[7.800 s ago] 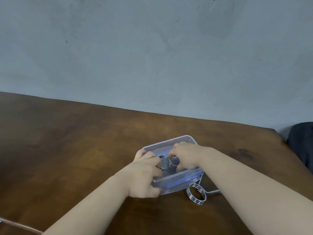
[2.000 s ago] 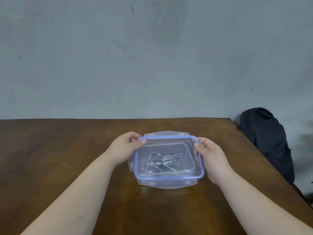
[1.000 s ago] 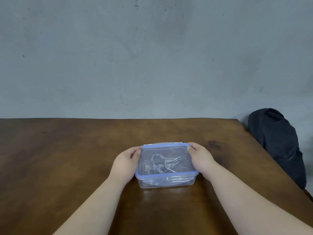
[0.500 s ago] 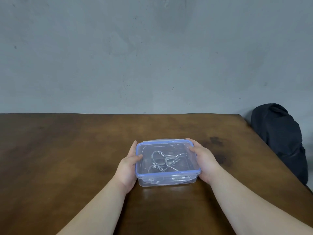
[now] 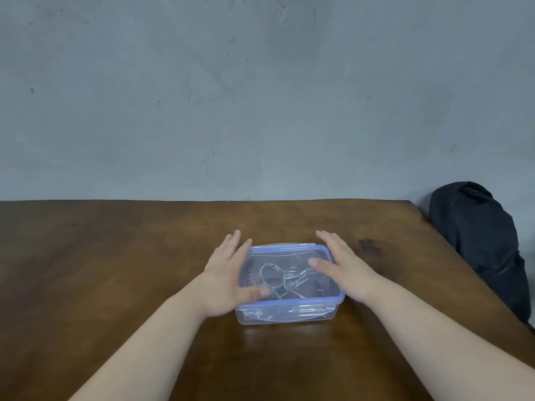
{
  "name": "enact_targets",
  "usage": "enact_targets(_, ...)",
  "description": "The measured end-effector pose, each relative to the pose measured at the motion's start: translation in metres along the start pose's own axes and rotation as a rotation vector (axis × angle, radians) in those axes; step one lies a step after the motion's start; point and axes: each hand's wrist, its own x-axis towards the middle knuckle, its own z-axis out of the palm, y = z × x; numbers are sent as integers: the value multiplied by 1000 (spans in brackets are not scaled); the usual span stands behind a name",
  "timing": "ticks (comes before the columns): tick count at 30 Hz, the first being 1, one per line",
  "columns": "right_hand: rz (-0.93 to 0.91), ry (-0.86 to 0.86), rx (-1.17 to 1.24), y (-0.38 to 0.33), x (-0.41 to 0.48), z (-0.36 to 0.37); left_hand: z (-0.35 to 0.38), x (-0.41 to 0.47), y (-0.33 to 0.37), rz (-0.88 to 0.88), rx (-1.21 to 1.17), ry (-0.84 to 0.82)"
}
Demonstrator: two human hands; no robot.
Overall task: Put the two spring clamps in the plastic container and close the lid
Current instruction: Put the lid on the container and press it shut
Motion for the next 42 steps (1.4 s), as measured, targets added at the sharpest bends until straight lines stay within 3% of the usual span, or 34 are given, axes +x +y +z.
enact_targets(3, -165, -209, -358, -26, 5, -14, -8, 11, 19, 62, 278, -194)
enact_targets(7, -147, -494, -757, -47, 16, -17, -12, 29, 32, 3, 474, -369)
enact_targets(14, -137, -477, -1001, -49, 14, -1, -10, 36, 42, 30, 603, -371)
enact_targets(28, -223, -355, -921, -39, 6, 2, -2, 27, 28, 65, 480, -242)
enact_targets(33, -179, -324, -792, -31, -10, -1, -2, 20, 18, 35, 325, -229)
enact_targets(38, -168, -286, -719, -28, -22, -4, -8, 10, 7, -1, 118, -127)
enact_targets(42, -139, -146, -478, -34, -26, -20, -20, 6, 13, -47, -157, 14)
